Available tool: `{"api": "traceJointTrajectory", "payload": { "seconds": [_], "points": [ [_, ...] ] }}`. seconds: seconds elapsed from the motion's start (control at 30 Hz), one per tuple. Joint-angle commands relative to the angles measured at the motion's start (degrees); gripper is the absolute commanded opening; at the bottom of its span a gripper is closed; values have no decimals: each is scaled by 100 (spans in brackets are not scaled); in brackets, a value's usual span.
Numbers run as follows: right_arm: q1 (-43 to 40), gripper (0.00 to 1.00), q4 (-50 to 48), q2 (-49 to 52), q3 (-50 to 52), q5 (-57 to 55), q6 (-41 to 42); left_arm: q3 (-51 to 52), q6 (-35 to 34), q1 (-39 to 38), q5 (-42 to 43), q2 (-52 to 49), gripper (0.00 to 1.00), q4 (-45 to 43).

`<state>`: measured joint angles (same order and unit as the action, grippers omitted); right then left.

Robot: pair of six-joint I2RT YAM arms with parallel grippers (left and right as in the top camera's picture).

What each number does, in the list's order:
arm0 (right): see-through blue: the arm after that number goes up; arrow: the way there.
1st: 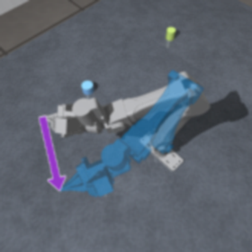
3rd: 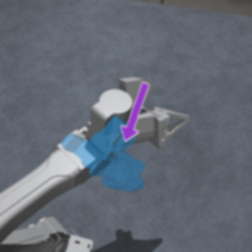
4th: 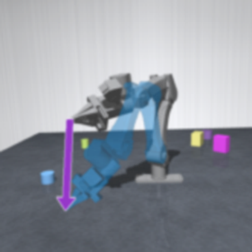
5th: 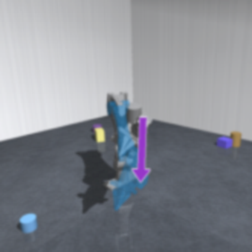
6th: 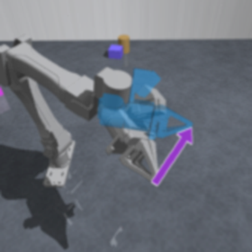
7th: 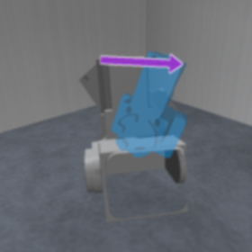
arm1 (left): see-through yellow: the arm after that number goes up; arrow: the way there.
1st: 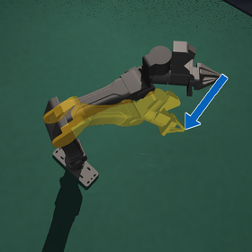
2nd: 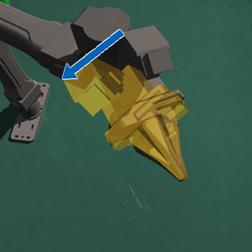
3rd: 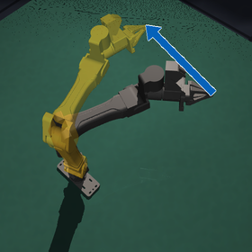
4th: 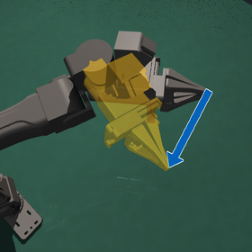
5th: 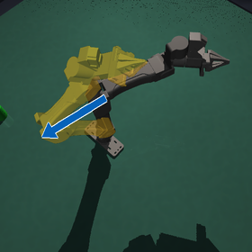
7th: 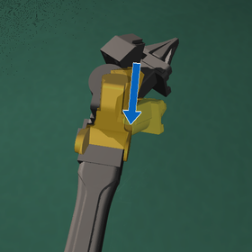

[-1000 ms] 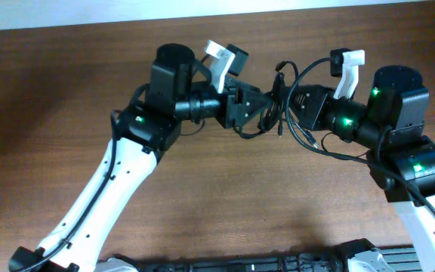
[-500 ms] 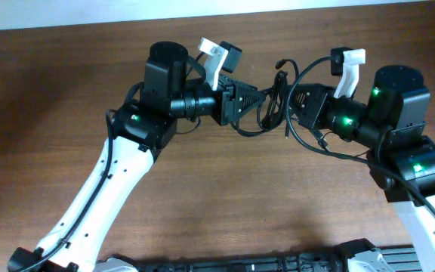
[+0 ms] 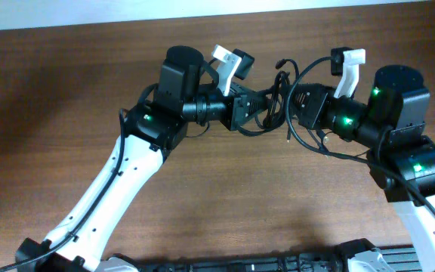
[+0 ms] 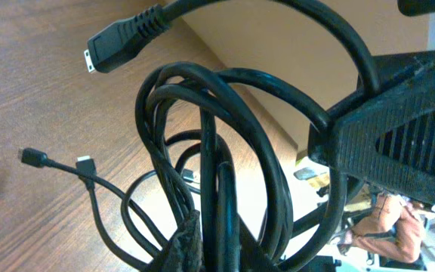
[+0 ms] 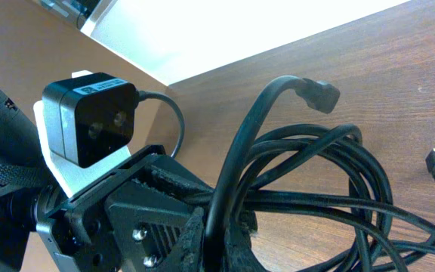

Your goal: Untangle cables

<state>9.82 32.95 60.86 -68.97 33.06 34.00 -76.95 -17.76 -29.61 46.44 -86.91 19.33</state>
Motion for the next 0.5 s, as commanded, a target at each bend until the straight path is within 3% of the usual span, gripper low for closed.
{"api": "traceJointTrajectory", "payload": {
  "seconds": [0.0, 0.2, 0.3, 0.33, 0.37, 0.47],
  "points": [
    [28, 4, -83, -72, -37, 127, -76, -44, 74, 2, -151, -50, 0, 9],
    [28, 4, 116, -70, -37, 76, -256, -46, 734, 4, -46, 48, 0, -162],
    [28, 6, 293, -70, -37, 79, -378, -46, 2146, 2, 28, 551, 0, -343],
    [28, 14, 284, -70, -37, 79, -378, -46, 2647, -2, 28, 758, 0, -319],
    [28, 30, 280, -70, -37, 81, -376, -46, 2852, -2, 28, 859, 0, -313],
    [28, 57, 284, -70, -37, 83, -376, -46, 3296, -2, 26, 1016, 0, -313]
  ]
}}
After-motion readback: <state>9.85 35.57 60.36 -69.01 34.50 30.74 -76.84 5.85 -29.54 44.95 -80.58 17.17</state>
